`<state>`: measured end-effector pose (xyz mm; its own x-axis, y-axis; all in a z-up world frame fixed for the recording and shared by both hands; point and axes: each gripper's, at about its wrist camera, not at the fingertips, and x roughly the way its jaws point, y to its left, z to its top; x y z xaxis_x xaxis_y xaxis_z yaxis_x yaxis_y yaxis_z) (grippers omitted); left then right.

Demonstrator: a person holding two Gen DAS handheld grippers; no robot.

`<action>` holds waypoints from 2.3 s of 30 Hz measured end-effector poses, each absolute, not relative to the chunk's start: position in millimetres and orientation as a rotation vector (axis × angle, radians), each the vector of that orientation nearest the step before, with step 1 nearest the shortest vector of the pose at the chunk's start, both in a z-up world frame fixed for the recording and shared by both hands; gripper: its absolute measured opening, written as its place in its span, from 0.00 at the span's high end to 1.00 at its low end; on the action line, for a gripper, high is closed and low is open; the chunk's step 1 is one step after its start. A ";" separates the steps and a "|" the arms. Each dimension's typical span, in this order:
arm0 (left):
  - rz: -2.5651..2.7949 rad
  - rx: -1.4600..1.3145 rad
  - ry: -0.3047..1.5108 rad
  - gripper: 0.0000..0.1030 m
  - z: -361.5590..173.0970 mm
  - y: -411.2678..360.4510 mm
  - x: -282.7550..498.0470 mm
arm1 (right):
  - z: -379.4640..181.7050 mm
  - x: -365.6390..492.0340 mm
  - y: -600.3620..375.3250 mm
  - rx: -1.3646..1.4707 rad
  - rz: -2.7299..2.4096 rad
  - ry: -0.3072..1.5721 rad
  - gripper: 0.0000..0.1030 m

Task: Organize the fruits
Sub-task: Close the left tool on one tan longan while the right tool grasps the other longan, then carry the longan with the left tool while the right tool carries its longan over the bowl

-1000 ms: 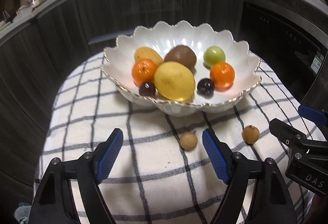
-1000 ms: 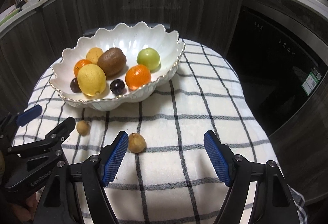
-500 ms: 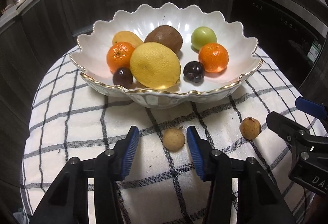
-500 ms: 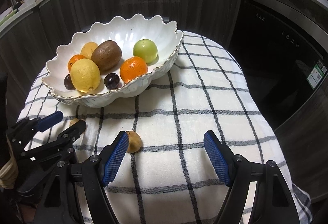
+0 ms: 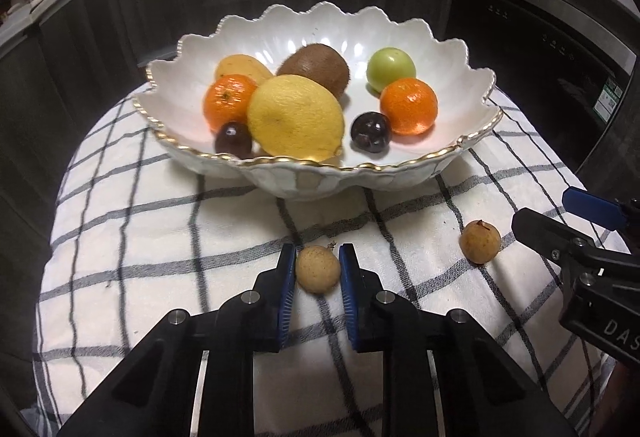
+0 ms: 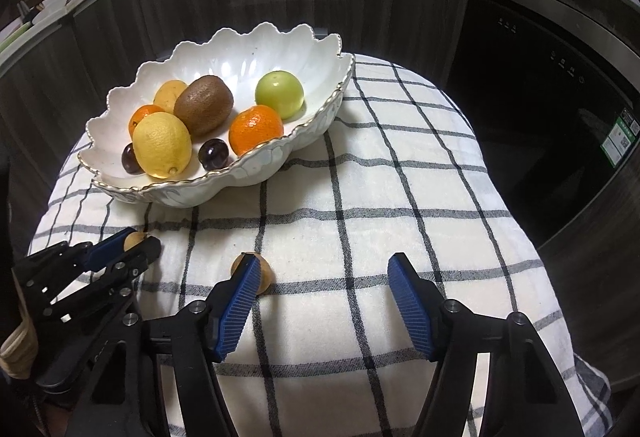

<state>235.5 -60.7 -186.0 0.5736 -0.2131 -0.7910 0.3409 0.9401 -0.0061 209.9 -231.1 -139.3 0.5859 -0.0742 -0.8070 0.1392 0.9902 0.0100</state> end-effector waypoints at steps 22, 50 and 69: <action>-0.238 0.103 0.873 0.78 -181.1 -23.0 233.0 | -164.9 230.6 -198.7 0.037 0.006 1.004 0.71; -0.297 0.084 0.779 0.78 -124.8 -38.8 229.4 | -89.9 219.8 -202.6 0.042 0.043 0.860 0.74; -0.304 0.085 0.765 0.78 -99.9 -56.2 316.0 | -75.6 299.3 -219.1 0.061 0.039 0.859 0.74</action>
